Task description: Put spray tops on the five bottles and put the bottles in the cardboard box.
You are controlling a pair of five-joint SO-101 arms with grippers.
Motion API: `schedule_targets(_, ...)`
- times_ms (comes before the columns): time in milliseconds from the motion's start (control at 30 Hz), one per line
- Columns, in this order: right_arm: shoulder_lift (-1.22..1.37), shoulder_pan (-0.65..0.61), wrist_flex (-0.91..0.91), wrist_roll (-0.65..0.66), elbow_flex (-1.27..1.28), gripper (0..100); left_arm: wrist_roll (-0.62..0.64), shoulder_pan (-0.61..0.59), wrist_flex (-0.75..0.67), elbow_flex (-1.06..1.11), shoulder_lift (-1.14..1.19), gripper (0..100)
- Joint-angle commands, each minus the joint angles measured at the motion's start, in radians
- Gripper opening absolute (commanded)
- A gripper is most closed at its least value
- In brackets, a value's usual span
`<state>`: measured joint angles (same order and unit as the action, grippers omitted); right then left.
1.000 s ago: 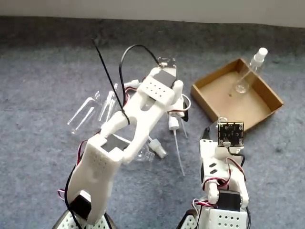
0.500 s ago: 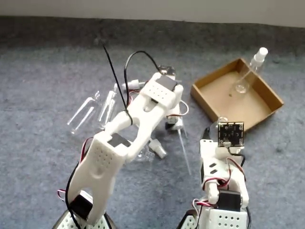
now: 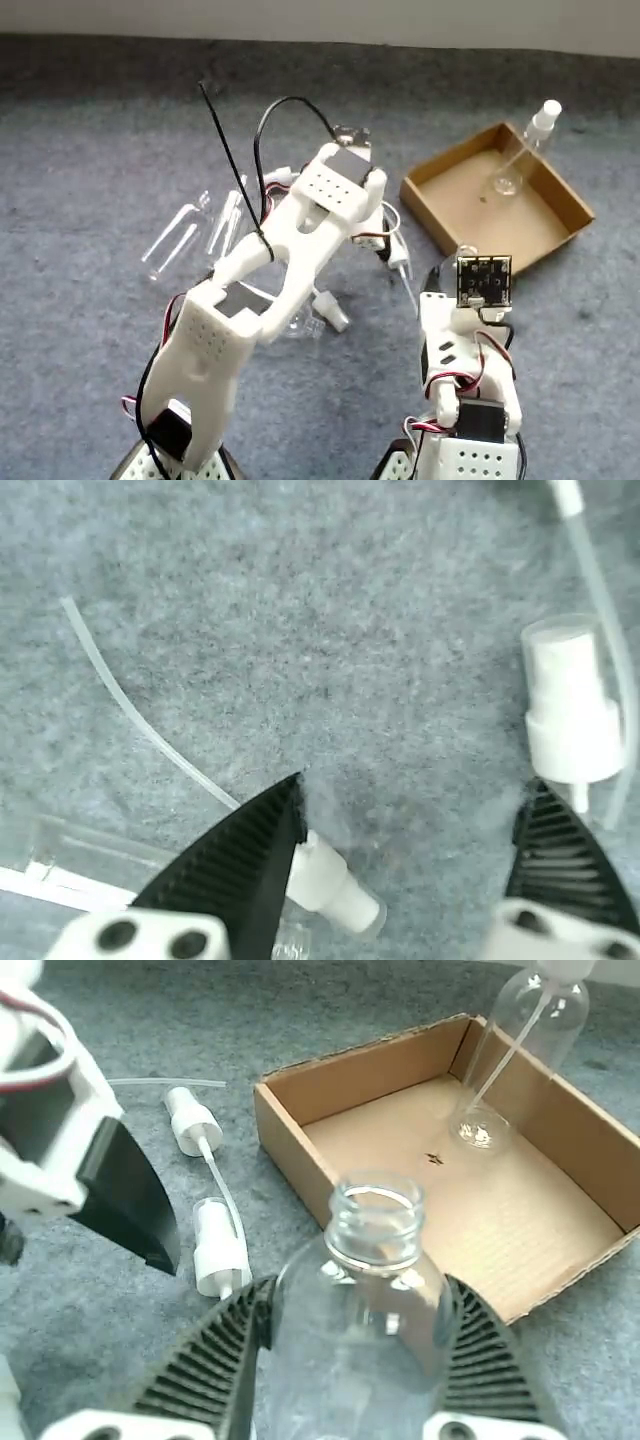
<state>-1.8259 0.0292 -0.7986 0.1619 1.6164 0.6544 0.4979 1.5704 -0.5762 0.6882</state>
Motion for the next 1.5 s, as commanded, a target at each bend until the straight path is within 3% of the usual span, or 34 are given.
schedule_targets(0, -0.012, 0.007, 0.028, -0.002, -0.01, 16.6, 0.012, -0.004, -0.002, -0.042, -0.104, 30)
schedule_targets(267, -0.012, 0.005, 0.028, 0.0, -0.01, 16.6, 0.069, 0.004, -0.143, -0.042, 0.001, 31)
schedule_targets(733, -0.012, 0.005, 0.028, 0.0, -0.01, 16.6, 0.071, 0.047, -0.133, -0.036, 0.022, 30)
schedule_targets(1033, -0.012, 0.005, 0.028, 0.0, -0.01, 16.6, 0.069, -0.051, 0.034, -0.044, 0.013, 30)
schedule_targets(1267, -0.012, 0.005, 0.028, 0.0, -0.01, 16.6, 0.069, -0.041, 0.132, -0.154, 0.007, 30)
schedule_targets(1467, -0.012, 0.005, 0.028, 0.0, -0.01, 16.6, 0.069, -0.019, 0.126, -0.257, 0.01, 31)
